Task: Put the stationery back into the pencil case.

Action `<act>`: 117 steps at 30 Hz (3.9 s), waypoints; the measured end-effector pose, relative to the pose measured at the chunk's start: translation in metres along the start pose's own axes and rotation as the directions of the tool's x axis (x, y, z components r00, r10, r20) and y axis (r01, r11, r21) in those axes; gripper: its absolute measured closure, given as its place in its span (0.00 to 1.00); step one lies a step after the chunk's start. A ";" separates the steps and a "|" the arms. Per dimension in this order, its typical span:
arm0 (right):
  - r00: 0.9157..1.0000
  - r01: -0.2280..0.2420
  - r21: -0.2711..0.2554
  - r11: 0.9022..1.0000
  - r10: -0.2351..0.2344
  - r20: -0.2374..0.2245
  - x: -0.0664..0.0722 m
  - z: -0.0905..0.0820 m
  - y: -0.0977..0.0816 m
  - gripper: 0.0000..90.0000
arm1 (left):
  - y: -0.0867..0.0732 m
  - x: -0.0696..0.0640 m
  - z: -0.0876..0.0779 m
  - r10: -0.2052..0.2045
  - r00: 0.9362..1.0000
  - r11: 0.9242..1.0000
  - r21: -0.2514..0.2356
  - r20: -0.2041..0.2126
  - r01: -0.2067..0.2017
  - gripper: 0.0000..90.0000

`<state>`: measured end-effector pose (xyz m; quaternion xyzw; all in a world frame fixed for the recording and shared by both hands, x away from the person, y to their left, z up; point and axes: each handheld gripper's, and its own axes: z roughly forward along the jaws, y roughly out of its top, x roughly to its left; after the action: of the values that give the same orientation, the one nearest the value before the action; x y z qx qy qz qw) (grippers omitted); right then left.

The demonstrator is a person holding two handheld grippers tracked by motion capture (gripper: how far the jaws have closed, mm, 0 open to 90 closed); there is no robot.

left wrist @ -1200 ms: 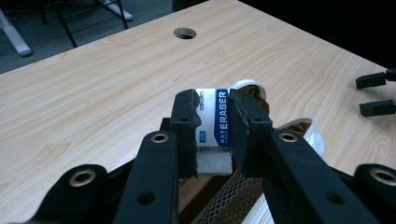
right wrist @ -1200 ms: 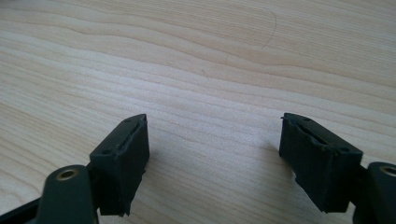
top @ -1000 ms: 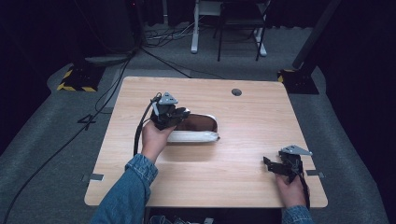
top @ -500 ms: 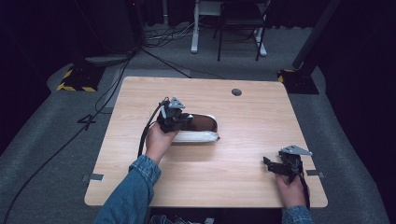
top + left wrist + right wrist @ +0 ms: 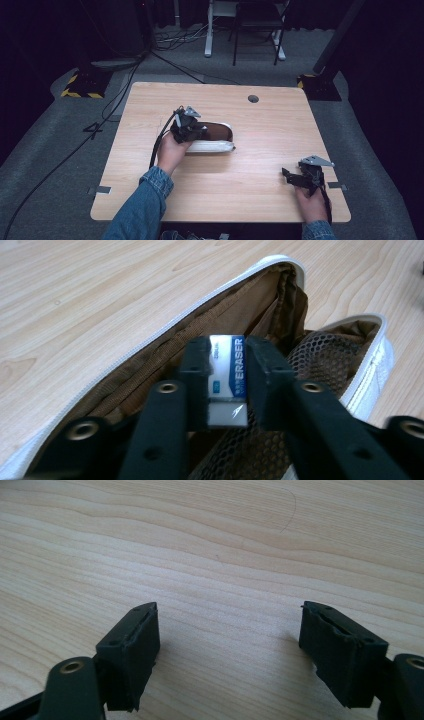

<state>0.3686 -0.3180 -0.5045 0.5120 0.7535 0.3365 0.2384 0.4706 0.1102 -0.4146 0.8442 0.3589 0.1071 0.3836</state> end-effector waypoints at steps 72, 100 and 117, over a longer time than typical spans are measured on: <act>1.000 0.003 0.004 1.000 -0.003 -0.007 0.001 0.002 0.002 0.27 | -0.130 0.016 -0.130 -0.114 0.983 0.986 -0.136 -0.146 0.094 0.40; 1.000 0.004 0.004 1.000 -0.004 -0.007 0.001 0.002 0.002 0.27 | -0.189 0.034 -0.093 -0.085 0.974 0.992 0.075 -0.210 0.103 0.37; 1.000 0.006 0.005 1.000 -0.005 -0.008 0.001 0.002 0.002 0.27 | -0.197 0.037 -0.083 -0.102 0.970 0.994 0.018 -0.219 0.108 0.24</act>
<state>0.3701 -0.3159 -0.5043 0.5090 0.7567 0.3363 0.2350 0.3559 0.2714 -0.5042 0.8129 0.4444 0.1729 0.3344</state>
